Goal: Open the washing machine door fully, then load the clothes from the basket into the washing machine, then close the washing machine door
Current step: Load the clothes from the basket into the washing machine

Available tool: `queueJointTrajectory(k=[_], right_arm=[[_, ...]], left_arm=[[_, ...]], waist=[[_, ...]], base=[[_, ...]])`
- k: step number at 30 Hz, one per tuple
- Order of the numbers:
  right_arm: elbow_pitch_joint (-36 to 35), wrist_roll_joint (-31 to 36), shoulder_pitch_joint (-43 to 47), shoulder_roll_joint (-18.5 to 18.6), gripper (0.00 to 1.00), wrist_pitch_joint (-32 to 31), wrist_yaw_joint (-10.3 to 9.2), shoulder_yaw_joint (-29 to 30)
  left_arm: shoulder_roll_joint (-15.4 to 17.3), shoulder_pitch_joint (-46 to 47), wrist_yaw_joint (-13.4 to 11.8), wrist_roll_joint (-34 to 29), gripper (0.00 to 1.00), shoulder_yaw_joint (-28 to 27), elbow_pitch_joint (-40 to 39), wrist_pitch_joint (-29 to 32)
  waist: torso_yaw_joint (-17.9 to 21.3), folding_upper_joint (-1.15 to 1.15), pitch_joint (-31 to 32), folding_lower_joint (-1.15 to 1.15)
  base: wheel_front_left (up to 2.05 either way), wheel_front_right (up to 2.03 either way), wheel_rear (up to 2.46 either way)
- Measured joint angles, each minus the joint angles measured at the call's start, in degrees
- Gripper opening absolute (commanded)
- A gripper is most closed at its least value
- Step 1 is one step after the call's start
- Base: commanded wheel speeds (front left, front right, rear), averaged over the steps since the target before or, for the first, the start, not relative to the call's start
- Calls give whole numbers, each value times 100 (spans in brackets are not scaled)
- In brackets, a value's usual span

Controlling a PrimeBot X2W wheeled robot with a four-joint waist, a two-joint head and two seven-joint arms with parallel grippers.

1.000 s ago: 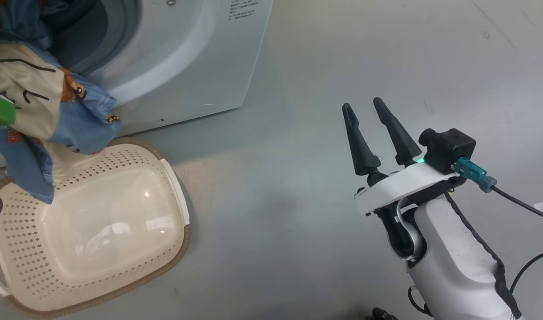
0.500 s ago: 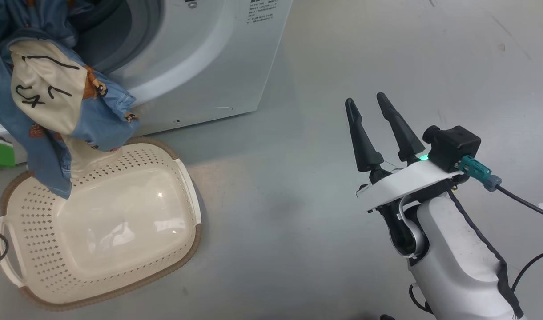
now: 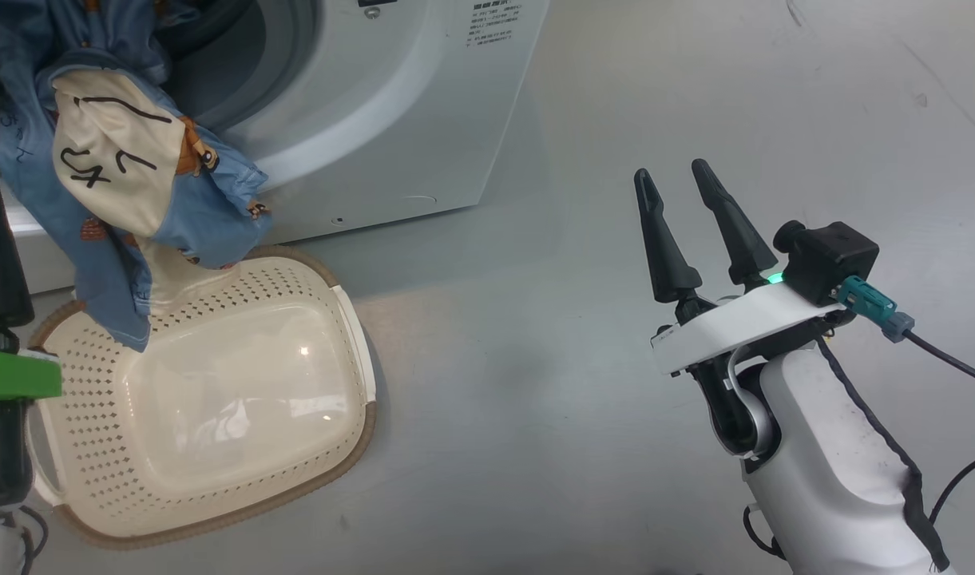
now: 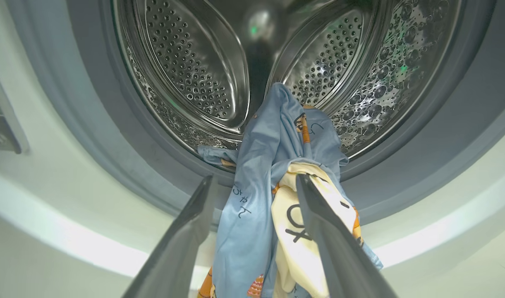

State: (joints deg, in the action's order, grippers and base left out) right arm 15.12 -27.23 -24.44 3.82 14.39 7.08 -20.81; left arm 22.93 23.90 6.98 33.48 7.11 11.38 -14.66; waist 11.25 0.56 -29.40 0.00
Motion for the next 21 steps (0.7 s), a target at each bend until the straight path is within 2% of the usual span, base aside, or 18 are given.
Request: queueJointTrajectory(k=[14, 21], right_arm=[[-48, 7, 7, 34, 100, 1, 0, 70], [-49, 7, 22, 33, 100, 1, 0, 67]], left_arm=[[-287, -881, 0, -16, 100, -328, -581, 0], [-303, -1134, 0, -19, 100, -323, -757, 0]], waist=[[-51, 0, 57, 0], [-69, 0, 82, 0]], base=[[0, 0, 0], [0, 0, 0]])
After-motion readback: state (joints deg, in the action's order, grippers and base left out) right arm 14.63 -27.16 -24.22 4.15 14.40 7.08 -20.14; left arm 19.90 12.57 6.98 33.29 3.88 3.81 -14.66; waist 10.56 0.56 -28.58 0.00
